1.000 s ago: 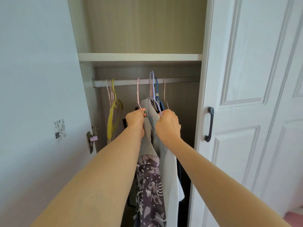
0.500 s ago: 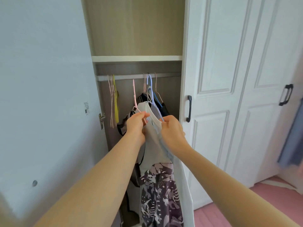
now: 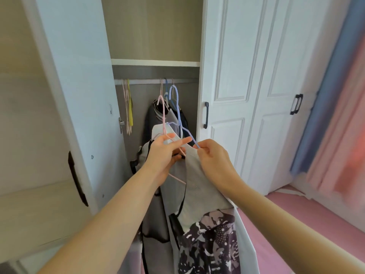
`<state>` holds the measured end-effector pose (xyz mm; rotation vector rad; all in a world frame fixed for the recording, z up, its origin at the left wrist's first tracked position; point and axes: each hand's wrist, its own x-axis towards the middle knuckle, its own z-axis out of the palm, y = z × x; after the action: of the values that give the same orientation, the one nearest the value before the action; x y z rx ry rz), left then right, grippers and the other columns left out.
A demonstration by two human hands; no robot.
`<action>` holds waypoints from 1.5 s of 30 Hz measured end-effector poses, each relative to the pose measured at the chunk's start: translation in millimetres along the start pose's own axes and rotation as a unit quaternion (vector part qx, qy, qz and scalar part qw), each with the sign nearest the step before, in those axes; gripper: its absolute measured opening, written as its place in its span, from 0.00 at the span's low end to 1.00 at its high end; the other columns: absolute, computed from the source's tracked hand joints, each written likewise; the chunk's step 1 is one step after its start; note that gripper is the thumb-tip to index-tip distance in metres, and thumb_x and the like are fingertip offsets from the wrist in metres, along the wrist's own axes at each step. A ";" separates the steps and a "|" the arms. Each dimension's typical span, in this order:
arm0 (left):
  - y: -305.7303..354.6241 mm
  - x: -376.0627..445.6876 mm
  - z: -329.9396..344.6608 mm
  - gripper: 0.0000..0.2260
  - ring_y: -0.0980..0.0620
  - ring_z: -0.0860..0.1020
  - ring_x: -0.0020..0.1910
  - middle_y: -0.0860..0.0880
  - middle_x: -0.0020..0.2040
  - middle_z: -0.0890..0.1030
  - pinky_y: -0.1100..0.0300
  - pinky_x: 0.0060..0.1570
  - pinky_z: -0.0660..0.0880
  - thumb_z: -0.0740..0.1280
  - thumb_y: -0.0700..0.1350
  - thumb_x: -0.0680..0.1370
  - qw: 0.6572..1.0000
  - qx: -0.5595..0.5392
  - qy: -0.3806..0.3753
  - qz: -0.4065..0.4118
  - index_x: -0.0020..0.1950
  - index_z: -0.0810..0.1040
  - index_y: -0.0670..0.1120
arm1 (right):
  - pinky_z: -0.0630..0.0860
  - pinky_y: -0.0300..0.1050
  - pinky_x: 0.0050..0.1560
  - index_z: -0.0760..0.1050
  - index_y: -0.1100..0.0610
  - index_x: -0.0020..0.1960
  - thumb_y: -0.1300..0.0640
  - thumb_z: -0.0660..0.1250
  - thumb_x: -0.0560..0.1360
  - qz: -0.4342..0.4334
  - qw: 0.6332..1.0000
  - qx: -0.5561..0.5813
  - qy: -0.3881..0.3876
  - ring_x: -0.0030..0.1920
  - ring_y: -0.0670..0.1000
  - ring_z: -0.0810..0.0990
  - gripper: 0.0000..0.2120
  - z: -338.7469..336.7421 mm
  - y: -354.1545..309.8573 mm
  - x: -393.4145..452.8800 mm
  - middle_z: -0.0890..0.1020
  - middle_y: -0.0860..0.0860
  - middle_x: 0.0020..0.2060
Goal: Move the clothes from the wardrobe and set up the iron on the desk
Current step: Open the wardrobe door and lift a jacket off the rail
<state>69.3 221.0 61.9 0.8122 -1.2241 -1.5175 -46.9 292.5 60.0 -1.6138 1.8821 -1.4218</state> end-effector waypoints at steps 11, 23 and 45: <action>-10.4 -83.3 -16.2 0.14 0.44 0.83 0.50 0.42 0.51 0.84 0.50 0.54 0.79 0.63 0.37 0.80 0.996 -0.057 -0.065 -0.025 0.65 0.68 0.39 | 0.68 0.24 0.36 0.76 0.54 0.51 0.62 0.57 0.79 -0.005 1.000 -0.022 0.008 0.41 0.41 0.75 0.10 -19.7 -18.7 -98.7 0.79 0.46 0.42; -1.6 -173.7 -25.1 0.14 0.42 0.82 0.54 0.35 0.60 0.79 0.54 0.50 0.80 0.56 0.33 0.81 0.958 -0.223 -0.146 -0.104 0.66 0.69 0.32 | 0.71 0.29 0.41 0.77 0.54 0.50 0.62 0.58 0.78 0.024 0.998 -0.042 0.047 0.46 0.41 0.76 0.10 -22.5 -54.5 -211.4 0.80 0.46 0.44; -15.8 -335.3 10.4 0.10 0.47 0.82 0.55 0.43 0.61 0.79 0.57 0.54 0.79 0.59 0.34 0.81 0.976 -0.216 -0.037 0.013 0.60 0.75 0.37 | 0.72 0.30 0.47 0.78 0.52 0.50 0.61 0.62 0.77 -0.034 0.999 0.012 -0.006 0.48 0.40 0.77 0.08 -77.1 -59.5 -339.0 0.82 0.44 0.45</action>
<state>153.0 543.9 23.2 0.4534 -0.9013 -1.7225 45.0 630.7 20.0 -1.6857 1.8143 -1.4524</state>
